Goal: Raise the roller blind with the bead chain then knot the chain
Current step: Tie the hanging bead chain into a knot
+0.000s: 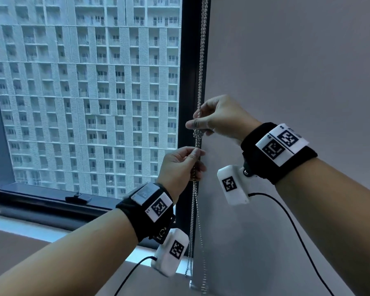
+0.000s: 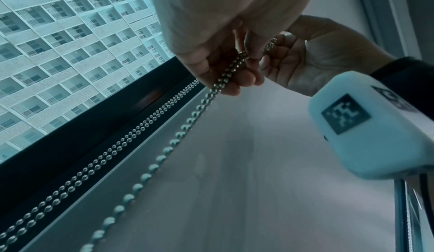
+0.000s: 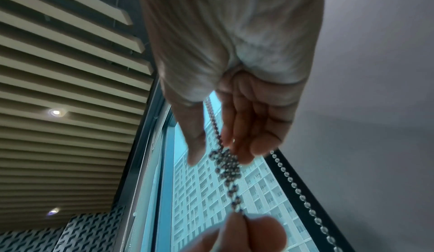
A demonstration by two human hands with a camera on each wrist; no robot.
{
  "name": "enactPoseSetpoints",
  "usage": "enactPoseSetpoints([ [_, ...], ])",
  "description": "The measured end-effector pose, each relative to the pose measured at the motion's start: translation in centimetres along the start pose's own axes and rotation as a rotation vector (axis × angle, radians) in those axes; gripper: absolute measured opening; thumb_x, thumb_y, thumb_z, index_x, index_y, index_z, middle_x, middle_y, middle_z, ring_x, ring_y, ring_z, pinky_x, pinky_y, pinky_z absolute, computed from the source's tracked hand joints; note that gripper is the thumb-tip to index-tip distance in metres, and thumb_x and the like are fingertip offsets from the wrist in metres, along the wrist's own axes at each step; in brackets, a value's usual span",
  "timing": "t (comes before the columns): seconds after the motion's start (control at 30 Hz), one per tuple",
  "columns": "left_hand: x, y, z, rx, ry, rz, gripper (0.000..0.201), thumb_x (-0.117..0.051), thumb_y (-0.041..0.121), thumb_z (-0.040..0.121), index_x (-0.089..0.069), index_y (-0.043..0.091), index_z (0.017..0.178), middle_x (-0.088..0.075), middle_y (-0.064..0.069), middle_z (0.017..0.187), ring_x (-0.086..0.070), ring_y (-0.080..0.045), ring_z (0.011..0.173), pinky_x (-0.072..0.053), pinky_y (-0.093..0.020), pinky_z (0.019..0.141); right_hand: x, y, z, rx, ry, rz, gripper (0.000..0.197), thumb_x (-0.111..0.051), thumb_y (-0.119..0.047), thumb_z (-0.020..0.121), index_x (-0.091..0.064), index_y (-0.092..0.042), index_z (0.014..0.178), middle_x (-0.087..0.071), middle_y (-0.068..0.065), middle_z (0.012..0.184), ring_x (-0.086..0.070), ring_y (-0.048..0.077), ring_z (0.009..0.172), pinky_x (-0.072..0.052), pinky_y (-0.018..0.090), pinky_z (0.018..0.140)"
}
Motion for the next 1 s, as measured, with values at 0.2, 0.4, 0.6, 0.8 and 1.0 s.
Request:
enactPoseSetpoints([
  [0.2,0.3,-0.3,0.3,0.006,0.012,0.027,0.018,-0.055,0.013,0.093,-0.068,0.000,0.093,-0.064,-0.008,0.058,-0.057,-0.021,0.052,-0.055,-0.033,0.060,-0.7,0.9,-0.3,-0.001,-0.087,-0.050,0.024,-0.085,-0.014,0.074,-0.073,0.006,0.080,-0.065,0.013,0.066,-0.055,0.023,0.063,-0.048,0.032,0.059],
  [0.4,1.0,-1.5,0.3,0.065,-0.027,0.156,0.015,-0.063,0.006,0.087,-0.066,-0.009,0.086,-0.064,-0.009,0.061,-0.059,-0.019,0.055,-0.056,-0.037,0.067,0.0,1.1,-0.2,-0.038,0.008,-0.037,0.021,-0.076,-0.024,0.084,-0.071,-0.005,0.077,-0.065,0.003,0.065,-0.059,0.015,0.061,-0.047,0.026,0.052],
  [0.6,3.1,-4.0,-0.6,0.193,-0.041,0.257,0.017,-0.066,0.008,0.085,-0.069,-0.008,0.088,-0.069,-0.018,0.075,-0.066,-0.022,0.070,-0.057,-0.038,0.079,1.6,0.8,0.3,-0.019,0.157,-0.034,0.021,-0.076,-0.024,0.084,-0.071,-0.010,0.070,-0.054,-0.014,0.040,-0.046,-0.004,0.036,-0.036,0.010,0.043],
  [0.8,3.9,-2.2,-0.3,0.128,-0.041,0.300,0.013,-0.064,0.012,0.087,-0.072,0.003,0.085,-0.074,-0.013,0.086,-0.068,-0.020,0.085,-0.055,-0.032,0.079,2.1,1.7,0.7,-0.008,0.236,-0.057,0.018,-0.078,-0.022,0.082,-0.073,-0.009,0.071,-0.053,-0.016,0.042,-0.043,-0.006,0.036,-0.034,0.007,0.044],
  [1.0,2.4,3.8,1.3,-0.003,-0.017,0.059,0.015,-0.059,0.016,0.089,-0.069,0.007,0.084,-0.072,-0.009,0.083,-0.067,-0.020,0.080,-0.054,-0.035,0.079,2.4,2.1,0.6,0.006,0.251,-0.097,0.018,-0.078,-0.022,0.082,-0.073,-0.008,0.071,-0.054,-0.008,0.054,-0.042,-0.001,0.044,-0.038,0.015,0.052],
])
Point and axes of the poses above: each hand's wrist, its own z-axis towards the middle knuckle, its own x-axis out of the back of the hand, y = z × x, the point moved 7 cm from there along z, towards the middle knuckle
